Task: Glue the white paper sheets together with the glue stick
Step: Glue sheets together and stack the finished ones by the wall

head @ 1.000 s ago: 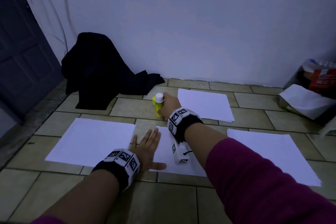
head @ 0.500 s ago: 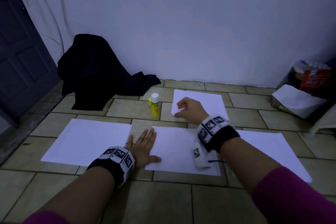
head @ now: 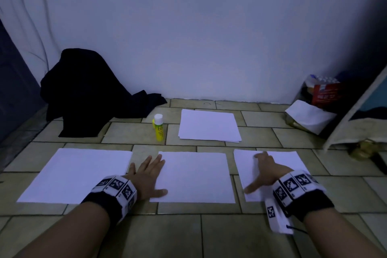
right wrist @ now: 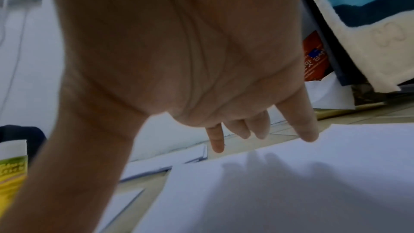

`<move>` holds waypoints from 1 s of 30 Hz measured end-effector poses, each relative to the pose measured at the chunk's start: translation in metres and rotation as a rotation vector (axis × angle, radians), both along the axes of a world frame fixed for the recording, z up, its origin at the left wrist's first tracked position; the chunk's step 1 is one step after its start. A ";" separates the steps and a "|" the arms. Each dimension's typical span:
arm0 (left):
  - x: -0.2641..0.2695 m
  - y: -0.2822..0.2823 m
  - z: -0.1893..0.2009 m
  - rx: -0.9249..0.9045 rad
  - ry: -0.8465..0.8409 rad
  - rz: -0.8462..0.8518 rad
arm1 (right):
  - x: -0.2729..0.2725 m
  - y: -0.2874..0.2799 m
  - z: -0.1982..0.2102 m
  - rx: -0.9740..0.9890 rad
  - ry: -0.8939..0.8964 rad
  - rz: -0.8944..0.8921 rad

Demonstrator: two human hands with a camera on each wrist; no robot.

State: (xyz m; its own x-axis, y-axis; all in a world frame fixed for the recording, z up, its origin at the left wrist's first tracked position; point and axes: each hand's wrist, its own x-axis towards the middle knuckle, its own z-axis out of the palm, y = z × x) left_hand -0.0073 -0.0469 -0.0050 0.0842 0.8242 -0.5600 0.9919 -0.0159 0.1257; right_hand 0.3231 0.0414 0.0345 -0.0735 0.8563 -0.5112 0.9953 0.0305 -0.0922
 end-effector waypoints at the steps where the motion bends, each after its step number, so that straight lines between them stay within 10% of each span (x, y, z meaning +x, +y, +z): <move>1: 0.000 0.000 0.000 0.005 -0.001 -0.006 | 0.002 -0.002 -0.003 -0.005 -0.009 0.003; 30: 0.003 0.002 0.000 0.001 -0.097 0.083 | 0.052 0.005 0.006 0.397 0.273 -0.302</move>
State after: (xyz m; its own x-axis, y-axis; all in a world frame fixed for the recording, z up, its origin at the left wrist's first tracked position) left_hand -0.0043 -0.0447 -0.0047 0.0694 0.8311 -0.5517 0.9730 0.0655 0.2211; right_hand 0.3749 0.0466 0.0409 0.1203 0.9824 -0.1427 0.9068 -0.1672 -0.3870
